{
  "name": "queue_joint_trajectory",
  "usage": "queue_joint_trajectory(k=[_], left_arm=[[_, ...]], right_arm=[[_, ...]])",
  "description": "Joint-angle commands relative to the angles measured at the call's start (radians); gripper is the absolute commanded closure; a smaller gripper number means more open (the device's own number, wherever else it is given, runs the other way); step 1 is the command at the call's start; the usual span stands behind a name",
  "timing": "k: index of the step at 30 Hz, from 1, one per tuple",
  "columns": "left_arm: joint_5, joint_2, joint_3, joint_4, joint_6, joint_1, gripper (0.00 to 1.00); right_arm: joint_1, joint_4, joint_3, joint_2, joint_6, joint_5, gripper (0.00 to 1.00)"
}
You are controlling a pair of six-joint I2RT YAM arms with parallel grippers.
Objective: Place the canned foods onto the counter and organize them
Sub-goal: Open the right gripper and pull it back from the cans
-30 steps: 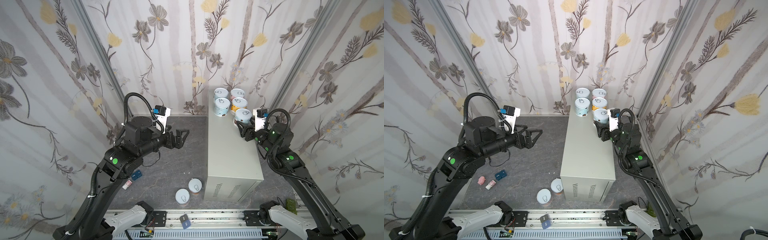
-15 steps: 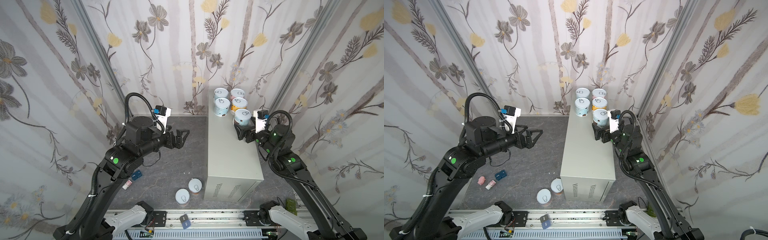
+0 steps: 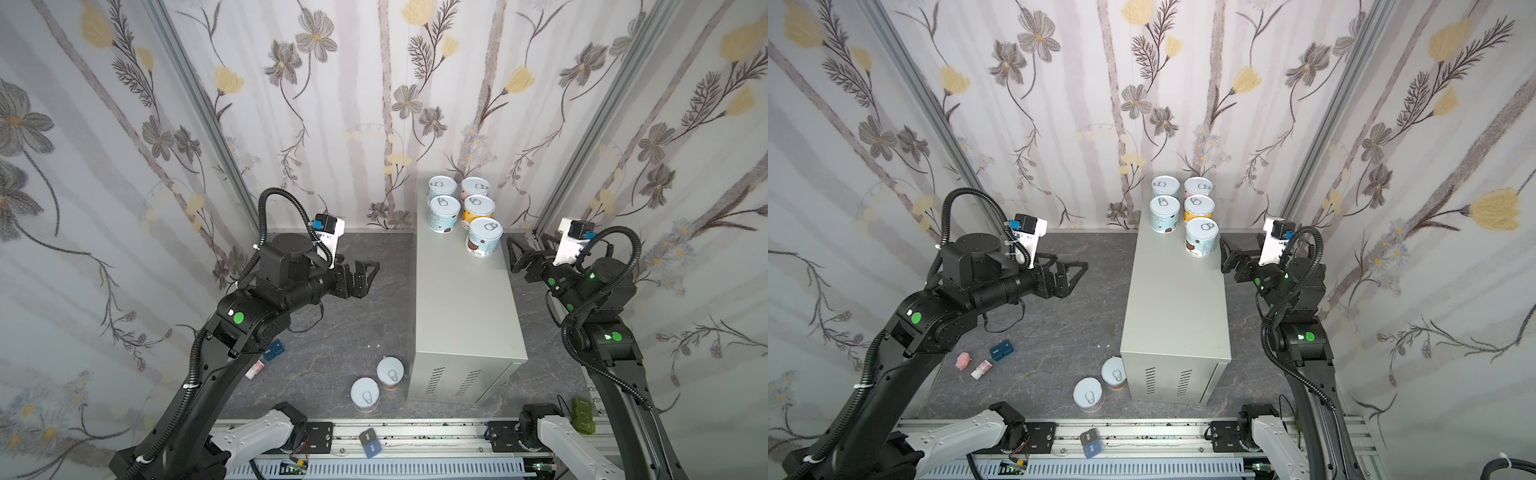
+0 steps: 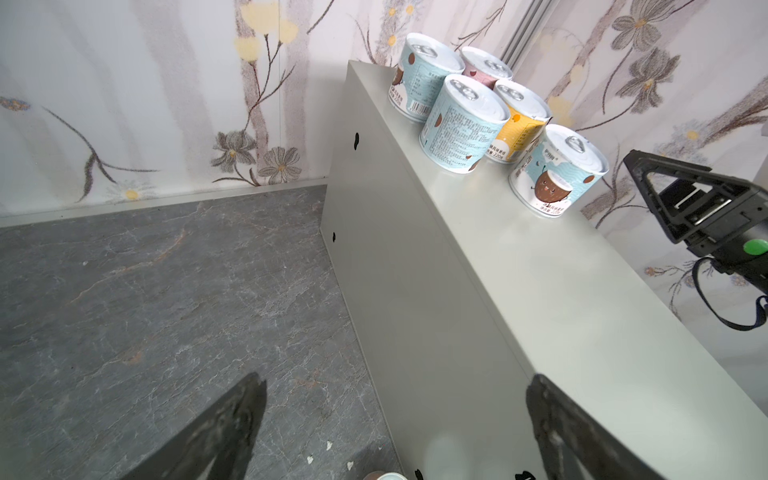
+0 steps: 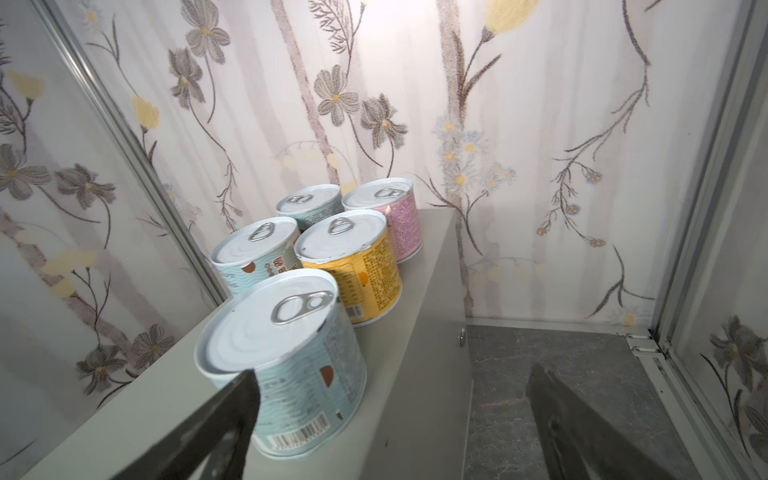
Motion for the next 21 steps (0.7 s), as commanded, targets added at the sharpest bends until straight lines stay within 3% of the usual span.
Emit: queue_joint_trajectory(k=[1, 21], left_arm=[[-0.024, -0.025, -0.020, -0.003, -0.028, 0.000, 0.00], [-0.034, -0.026, -0.012, -0.013, -0.020, 0.002, 0.00]], right_arm=[[-0.035, 0.021, -0.002, 0.021, 0.044, -0.053, 0.00], [-0.050, 0.085, 0.023, 0.150, 0.022, -0.136, 0.00]])
